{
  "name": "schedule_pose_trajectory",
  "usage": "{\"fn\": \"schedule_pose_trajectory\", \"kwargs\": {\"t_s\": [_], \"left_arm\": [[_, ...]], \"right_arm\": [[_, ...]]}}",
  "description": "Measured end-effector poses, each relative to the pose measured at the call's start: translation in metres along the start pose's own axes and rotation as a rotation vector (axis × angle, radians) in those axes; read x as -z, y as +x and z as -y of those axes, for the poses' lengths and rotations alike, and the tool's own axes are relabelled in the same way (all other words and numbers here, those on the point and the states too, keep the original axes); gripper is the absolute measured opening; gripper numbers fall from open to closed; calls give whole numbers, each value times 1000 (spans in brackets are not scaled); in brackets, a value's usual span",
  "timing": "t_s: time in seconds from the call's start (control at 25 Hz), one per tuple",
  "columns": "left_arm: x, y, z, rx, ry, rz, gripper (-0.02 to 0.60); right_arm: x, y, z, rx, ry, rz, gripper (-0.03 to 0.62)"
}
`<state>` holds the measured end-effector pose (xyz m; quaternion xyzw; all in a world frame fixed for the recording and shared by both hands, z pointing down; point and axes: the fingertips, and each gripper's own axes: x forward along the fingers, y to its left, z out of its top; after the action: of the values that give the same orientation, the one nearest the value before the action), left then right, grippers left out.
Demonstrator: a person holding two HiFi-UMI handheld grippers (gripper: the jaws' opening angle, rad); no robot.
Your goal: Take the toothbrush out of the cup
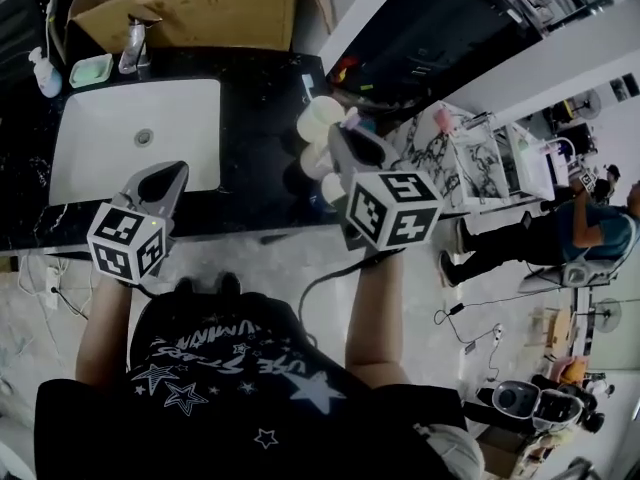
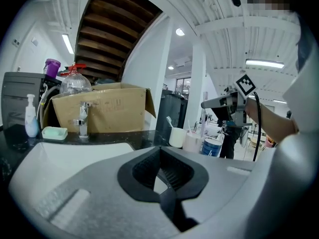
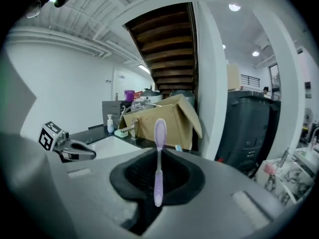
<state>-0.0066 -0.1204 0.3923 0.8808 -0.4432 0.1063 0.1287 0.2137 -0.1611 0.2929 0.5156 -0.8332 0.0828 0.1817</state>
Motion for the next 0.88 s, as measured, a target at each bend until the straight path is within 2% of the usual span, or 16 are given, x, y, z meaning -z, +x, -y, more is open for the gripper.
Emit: {"fn": "schedule_pose_trajectory", "kwargs": {"t_s": [0.16, 0.48, 0.72, 0.88], "left_arm": [[4, -7, -4, -47, -13, -5, 9], [17, -26, -12, -176, -53, -24, 9], [28, -38, -14, -244, -90, -16, 9], [33, -42, -20, -253, -100, -34, 9]], "right_arm": [[9, 28, -34, -155, 30, -25, 29], [47, 78, -93, -437, 114, -141, 29], [69, 99, -116, -509, 176, -182, 29], [74, 113, -118, -478, 233, -184, 29]]}}
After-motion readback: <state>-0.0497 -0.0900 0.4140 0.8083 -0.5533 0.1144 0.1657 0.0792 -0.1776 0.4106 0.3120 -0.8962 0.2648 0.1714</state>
